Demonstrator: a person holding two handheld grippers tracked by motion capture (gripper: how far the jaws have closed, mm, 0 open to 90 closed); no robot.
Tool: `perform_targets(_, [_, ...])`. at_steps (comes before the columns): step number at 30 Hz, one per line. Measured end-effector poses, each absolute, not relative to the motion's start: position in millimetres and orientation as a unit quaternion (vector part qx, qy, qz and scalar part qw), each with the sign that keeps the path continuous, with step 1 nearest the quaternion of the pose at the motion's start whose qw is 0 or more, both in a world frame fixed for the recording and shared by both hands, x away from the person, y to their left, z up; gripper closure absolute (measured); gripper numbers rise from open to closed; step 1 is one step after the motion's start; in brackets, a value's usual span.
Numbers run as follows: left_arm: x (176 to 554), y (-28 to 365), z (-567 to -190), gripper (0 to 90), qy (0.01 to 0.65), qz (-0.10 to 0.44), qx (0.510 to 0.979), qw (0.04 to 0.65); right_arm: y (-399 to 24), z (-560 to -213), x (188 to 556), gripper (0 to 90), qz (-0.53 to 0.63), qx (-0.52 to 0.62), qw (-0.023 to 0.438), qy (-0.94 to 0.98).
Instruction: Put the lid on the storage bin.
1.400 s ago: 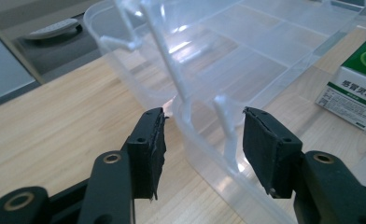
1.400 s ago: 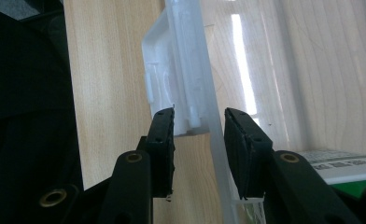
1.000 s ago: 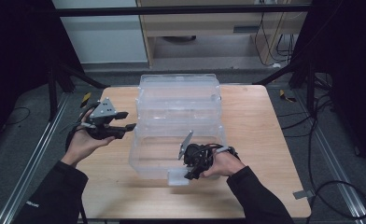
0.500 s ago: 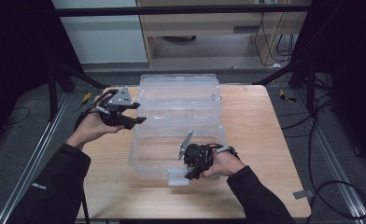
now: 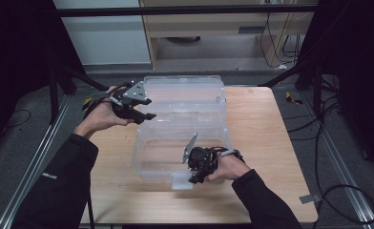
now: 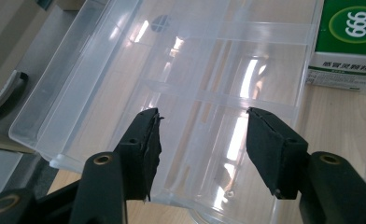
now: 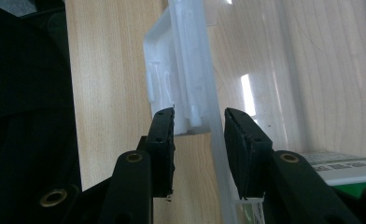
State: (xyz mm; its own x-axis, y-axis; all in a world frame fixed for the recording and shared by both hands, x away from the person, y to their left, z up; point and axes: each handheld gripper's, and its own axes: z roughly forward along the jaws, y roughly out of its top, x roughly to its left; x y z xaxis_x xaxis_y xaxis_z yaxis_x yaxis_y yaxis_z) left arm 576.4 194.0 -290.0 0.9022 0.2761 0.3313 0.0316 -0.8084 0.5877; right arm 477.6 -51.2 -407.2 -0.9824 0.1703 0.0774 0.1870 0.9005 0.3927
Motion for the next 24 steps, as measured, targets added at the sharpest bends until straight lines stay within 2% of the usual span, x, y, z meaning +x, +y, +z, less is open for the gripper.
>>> perform_targets(9, [594, 181, -297, 46.5, 0.066, 0.199, 0.939, 0.271, -52, -407, 479, 64.1, -0.205, -0.091, 0.025, -0.974])
perform_targets(14, [602, 175, -299, 51.2, 0.061, 0.199, 0.941, 0.266, -52, -408, 479, 64.1, -0.205, -0.090, 0.027, -0.974])
perform_targets(24, [611, 164, -300, 52.7, 0.048, 0.201, 0.948, 0.242, -52, -408, 479, 64.1, -0.206, -0.088, 0.027, -0.974])
